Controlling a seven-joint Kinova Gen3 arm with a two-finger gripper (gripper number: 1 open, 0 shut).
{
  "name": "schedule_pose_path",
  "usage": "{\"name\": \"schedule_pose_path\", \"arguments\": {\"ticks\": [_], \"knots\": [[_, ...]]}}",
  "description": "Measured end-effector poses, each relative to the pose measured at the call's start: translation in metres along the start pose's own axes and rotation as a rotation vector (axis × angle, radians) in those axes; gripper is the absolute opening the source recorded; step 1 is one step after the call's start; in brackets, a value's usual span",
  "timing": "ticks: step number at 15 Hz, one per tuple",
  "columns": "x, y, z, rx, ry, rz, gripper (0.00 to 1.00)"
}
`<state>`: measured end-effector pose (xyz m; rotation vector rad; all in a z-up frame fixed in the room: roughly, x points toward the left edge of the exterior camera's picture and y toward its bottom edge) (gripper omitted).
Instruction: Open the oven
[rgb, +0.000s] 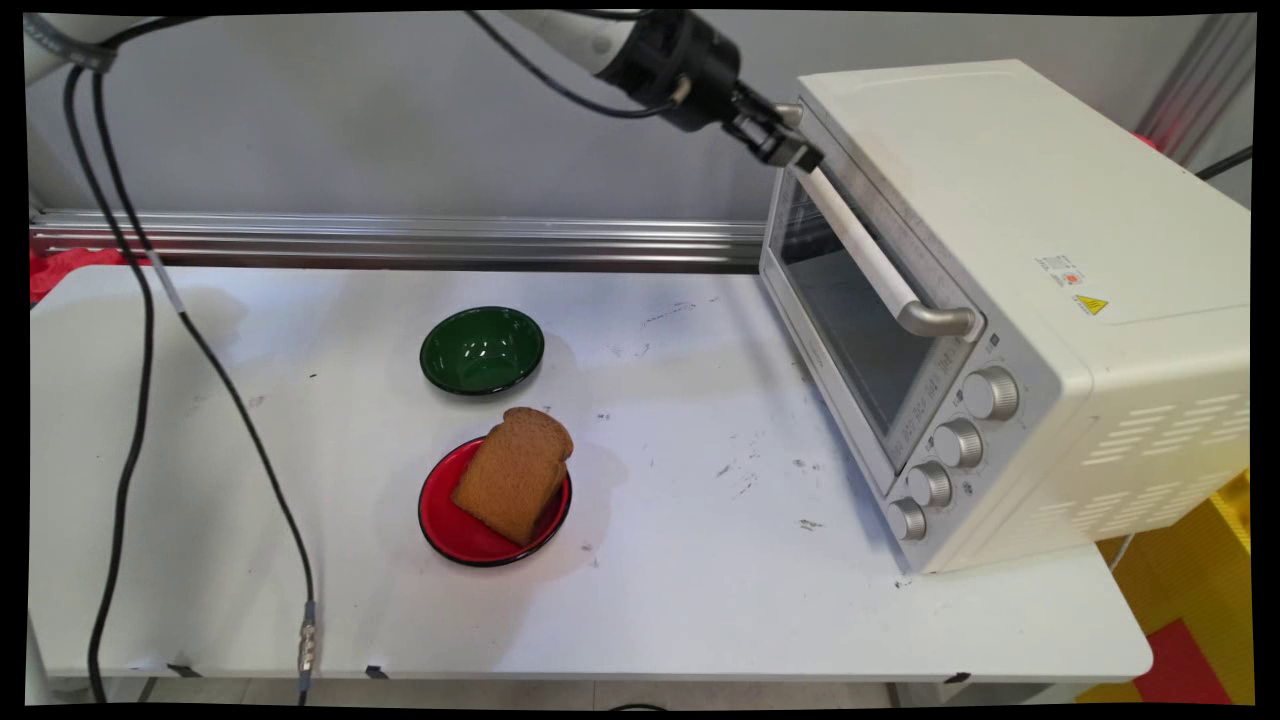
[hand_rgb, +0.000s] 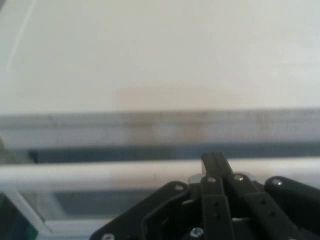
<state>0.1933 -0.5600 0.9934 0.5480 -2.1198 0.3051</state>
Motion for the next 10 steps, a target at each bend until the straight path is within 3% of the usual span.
{"name": "schedule_pose_path", "arguments": {"ticks": [4,10], "knots": [[0.013,0.001,0.011,-0.01,0.008,0.004,0.0],[0.018,0.003,0.028,-0.035,-0.029,0.004,0.0]]}}
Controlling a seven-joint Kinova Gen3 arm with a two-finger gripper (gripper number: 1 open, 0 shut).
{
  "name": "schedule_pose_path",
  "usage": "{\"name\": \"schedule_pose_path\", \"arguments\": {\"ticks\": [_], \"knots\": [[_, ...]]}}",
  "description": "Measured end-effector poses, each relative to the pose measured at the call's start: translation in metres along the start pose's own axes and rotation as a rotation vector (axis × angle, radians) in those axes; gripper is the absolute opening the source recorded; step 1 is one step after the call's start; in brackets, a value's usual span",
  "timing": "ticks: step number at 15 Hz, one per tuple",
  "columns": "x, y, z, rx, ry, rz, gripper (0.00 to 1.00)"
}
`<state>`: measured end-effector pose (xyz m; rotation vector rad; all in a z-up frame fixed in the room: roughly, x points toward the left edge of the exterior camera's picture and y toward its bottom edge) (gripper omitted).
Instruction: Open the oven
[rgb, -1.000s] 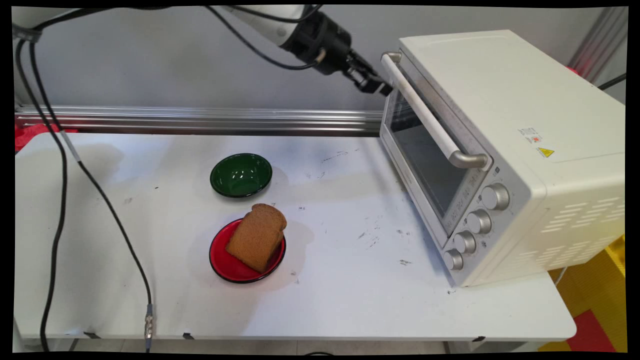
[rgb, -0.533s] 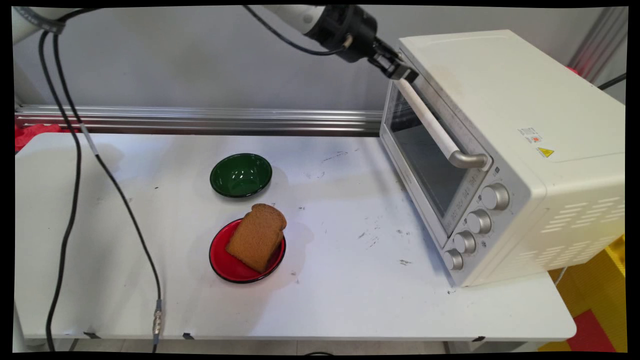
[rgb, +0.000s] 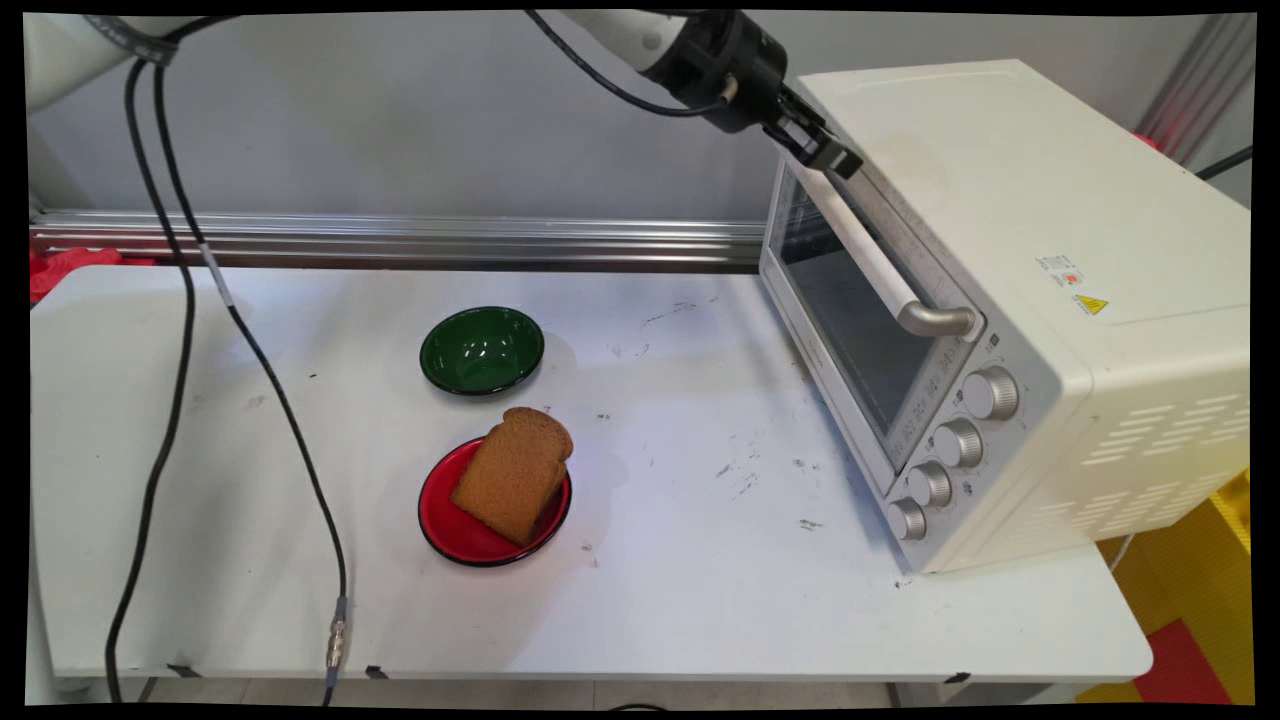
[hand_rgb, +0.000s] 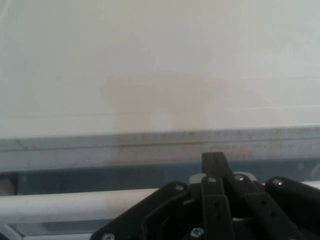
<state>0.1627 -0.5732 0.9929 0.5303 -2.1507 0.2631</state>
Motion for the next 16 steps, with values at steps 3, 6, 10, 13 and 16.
{"name": "schedule_pose_path", "arguments": {"ticks": [3,6,10,13,16], "knots": [[0.002,0.0,0.009,-0.012,-0.017,0.0,0.0],[0.004,-0.003,0.018,-0.016,-0.028,0.003,0.0],[0.004,-0.006,0.029,-0.019,-0.039,0.007,0.0],[0.004,-0.008,0.035,-0.021,-0.046,0.01,0.0],[0.002,-0.01,0.039,-0.023,-0.052,0.014,0.0]]}}
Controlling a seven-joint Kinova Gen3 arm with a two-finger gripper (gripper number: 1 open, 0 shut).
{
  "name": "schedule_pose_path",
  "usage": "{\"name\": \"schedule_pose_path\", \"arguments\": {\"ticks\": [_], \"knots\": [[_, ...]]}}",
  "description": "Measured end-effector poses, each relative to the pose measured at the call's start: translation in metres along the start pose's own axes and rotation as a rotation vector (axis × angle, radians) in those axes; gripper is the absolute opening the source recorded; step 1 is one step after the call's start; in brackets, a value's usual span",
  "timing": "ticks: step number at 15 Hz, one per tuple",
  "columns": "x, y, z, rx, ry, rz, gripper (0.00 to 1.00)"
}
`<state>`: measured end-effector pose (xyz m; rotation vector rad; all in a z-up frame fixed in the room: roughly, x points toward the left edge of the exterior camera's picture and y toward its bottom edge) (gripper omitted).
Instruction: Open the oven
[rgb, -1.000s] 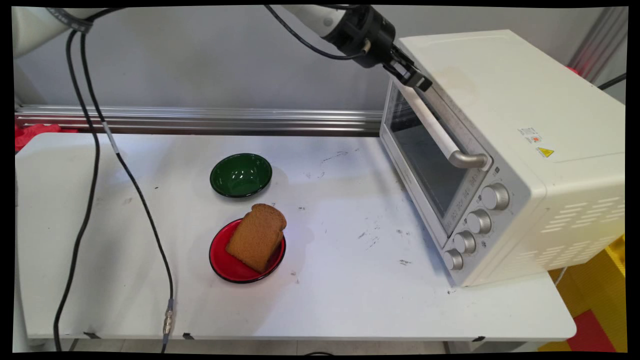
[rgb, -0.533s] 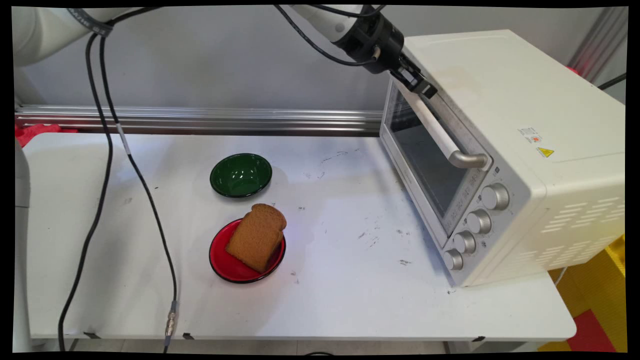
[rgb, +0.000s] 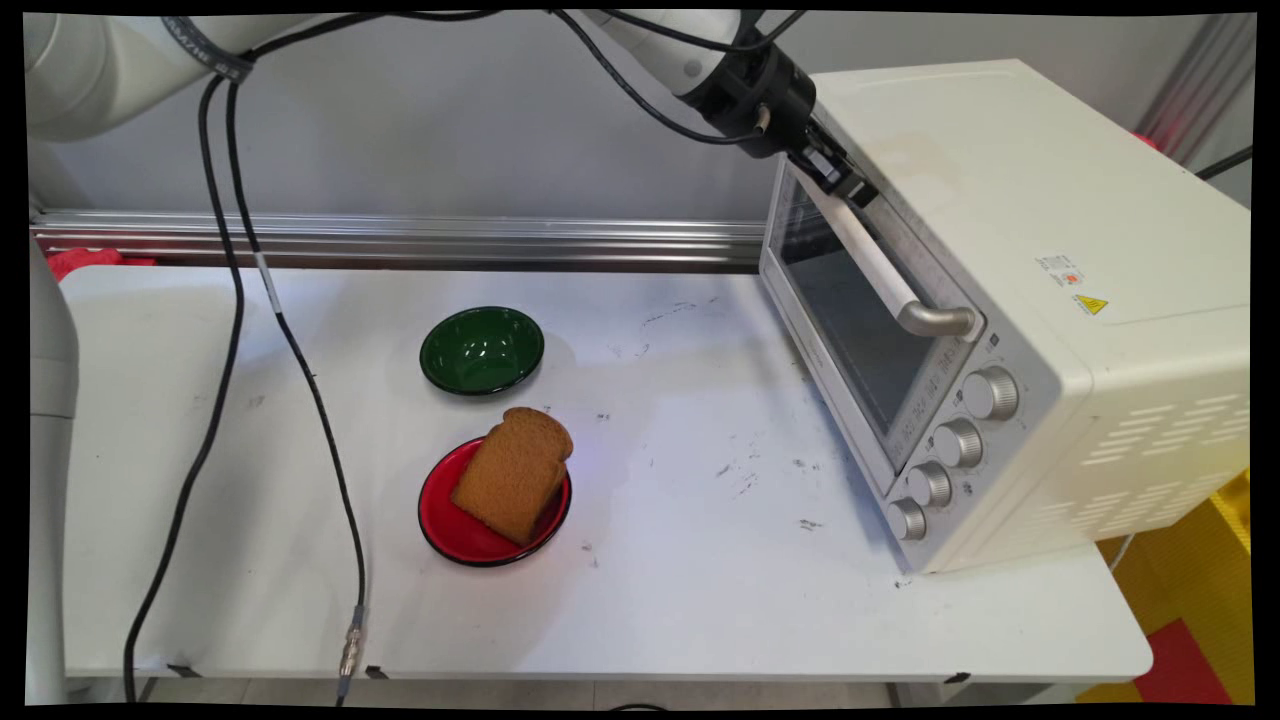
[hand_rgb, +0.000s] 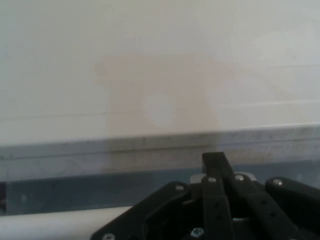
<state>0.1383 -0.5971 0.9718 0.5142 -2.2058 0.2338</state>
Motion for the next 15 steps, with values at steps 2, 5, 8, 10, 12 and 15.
{"name": "schedule_pose_path", "arguments": {"ticks": [2,5,8,10,12,15], "knots": [[-0.001,-0.001,0.001,0.0,-0.004,0.002,0.0],[-0.004,-0.002,0.003,0.001,-0.019,0.005,0.0],[-0.01,-0.003,0.001,0.002,-0.038,0.002,0.0],[-0.015,-0.004,-0.002,0.004,-0.053,-0.001,0.0],[-0.025,-0.004,-0.007,0.006,-0.077,-0.005,0.0],[-0.04,-0.004,-0.014,0.004,-0.115,-0.009,0.0]]}}
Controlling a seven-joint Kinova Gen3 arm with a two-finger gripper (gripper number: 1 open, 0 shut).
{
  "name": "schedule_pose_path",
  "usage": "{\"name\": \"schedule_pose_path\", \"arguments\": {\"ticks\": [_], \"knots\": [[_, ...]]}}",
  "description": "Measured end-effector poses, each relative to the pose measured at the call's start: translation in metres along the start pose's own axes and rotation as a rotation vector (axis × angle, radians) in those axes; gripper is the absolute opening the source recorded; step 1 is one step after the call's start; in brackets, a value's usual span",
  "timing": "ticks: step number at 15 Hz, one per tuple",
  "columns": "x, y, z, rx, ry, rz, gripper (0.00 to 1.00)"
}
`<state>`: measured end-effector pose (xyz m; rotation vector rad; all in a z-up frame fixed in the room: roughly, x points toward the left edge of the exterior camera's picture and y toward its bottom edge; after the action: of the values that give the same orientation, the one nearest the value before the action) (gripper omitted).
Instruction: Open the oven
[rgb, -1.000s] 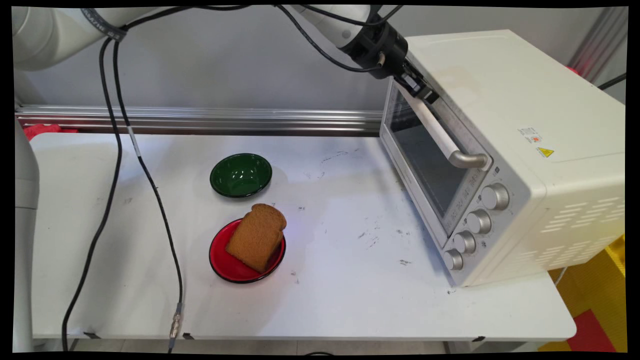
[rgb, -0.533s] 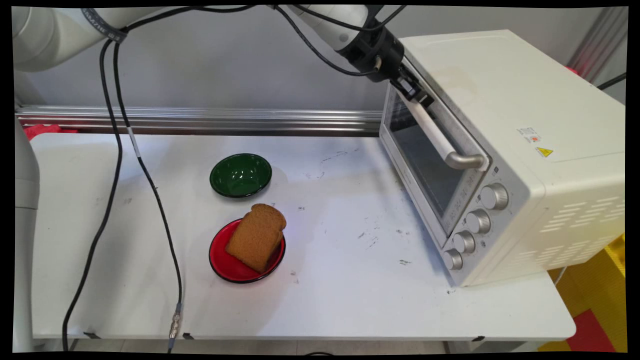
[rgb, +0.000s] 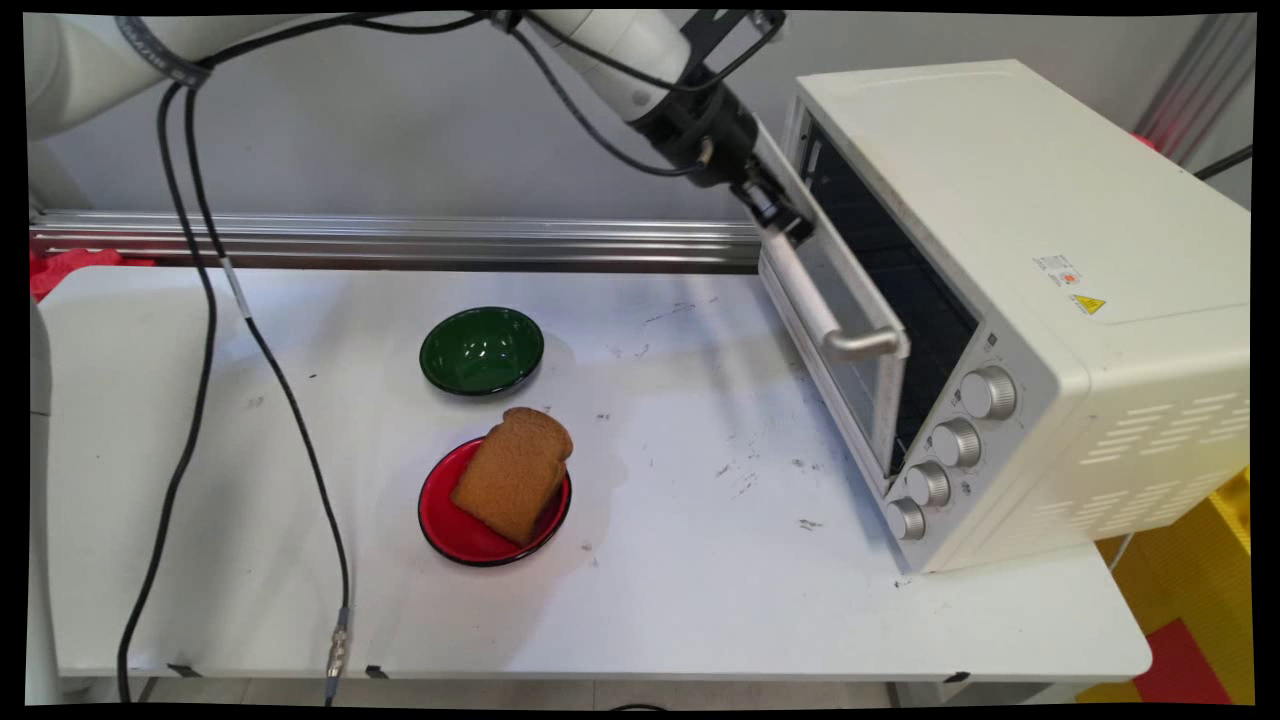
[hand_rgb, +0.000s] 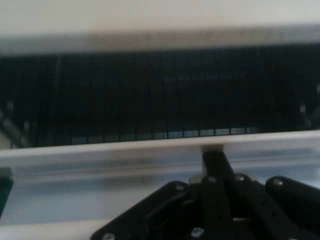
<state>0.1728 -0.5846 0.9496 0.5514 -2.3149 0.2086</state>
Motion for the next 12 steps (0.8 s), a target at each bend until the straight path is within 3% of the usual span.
{"name": "schedule_pose_path", "arguments": {"ticks": [12], "knots": [[-0.072,-0.006,-0.006,-0.011,-0.115,0.002,0.0]]}}
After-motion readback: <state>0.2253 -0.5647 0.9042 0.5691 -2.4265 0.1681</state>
